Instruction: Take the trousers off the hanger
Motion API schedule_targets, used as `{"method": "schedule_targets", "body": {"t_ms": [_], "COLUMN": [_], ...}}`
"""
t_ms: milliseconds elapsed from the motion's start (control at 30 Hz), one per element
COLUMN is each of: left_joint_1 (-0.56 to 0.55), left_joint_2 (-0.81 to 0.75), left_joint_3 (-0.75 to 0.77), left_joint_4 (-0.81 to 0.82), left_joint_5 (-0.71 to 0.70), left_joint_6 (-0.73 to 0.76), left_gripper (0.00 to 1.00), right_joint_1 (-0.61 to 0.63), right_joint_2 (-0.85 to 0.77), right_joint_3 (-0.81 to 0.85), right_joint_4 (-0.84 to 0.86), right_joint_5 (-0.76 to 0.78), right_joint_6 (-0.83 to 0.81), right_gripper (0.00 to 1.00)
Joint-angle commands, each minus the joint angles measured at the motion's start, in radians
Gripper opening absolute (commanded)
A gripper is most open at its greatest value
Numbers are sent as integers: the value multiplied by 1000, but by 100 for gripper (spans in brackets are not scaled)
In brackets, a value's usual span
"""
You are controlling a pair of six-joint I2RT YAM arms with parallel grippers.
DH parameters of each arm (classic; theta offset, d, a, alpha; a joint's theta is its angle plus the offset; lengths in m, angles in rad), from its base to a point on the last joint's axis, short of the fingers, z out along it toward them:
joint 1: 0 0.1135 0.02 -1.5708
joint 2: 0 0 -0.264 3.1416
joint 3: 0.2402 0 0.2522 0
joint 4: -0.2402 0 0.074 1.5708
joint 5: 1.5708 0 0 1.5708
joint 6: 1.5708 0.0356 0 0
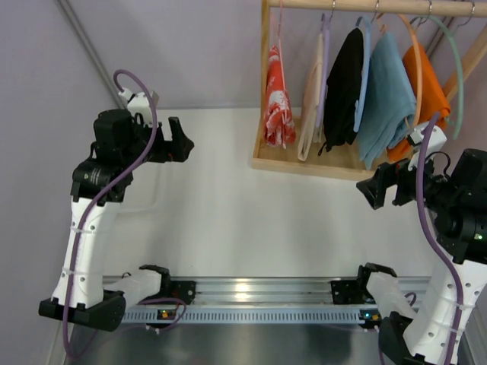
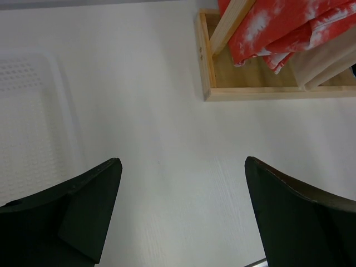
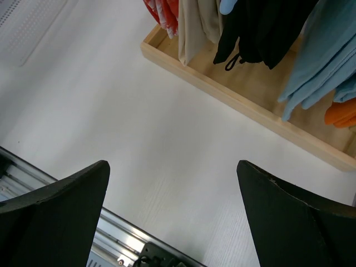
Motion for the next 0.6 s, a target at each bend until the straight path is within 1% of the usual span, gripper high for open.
{"method": "schedule_targets", "body": {"t_ms": [0, 67, 167, 200, 233, 267, 300, 333, 367, 400, 467, 500, 567], "left_joint_1": [11, 11, 11, 11, 10, 10, 11, 7, -1, -11, -64, -80, -130], "left_joint_2": [21, 55, 118, 127, 141, 144, 147, 156, 167, 178, 237, 264, 343], "left_joint_3": [47, 111, 187, 194, 188, 179, 169, 150, 142, 141, 158, 171, 222], "left_joint_4": [53, 56, 111, 141, 179, 289, 344, 406, 508, 559, 651, 674, 713], "left_joint_5": [-13, 10, 124, 194, 216, 239, 260, 286, 288, 288, 270, 270, 260], "left_joint_6": [-17, -14, -54, -103, -140, -181, -222, -311, -354, -417, -463, -506, -536], "left_gripper": [98, 98, 98, 98, 98, 97, 96, 95, 92, 90, 87, 85, 83], "right_joint_1": [-13, -13, -15, -15, -18, -19, -21, -24, -27, -32, -38, -44, -53], "right_joint_2": [-1, 6, 17, 22, 25, 25, 26, 29, 34, 40, 49, 60, 69], "right_joint_3": [38, 38, 50, 59, 62, 65, 65, 68, 70, 77, 88, 97, 105], "right_joint_4": [34, 36, 37, 34, 34, 33, 34, 34, 36, 36, 34, 36, 39], "right_joint_5": [-24, -25, -22, -21, -18, -16, -13, -11, -10, -8, -8, -8, -13], "right_joint_6": [11, 17, 21, 22, 22, 24, 25, 28, 31, 34, 39, 40, 45], "right_gripper": [99, 99, 99, 100, 100, 99, 99, 99, 99, 99, 99, 99, 99]}}
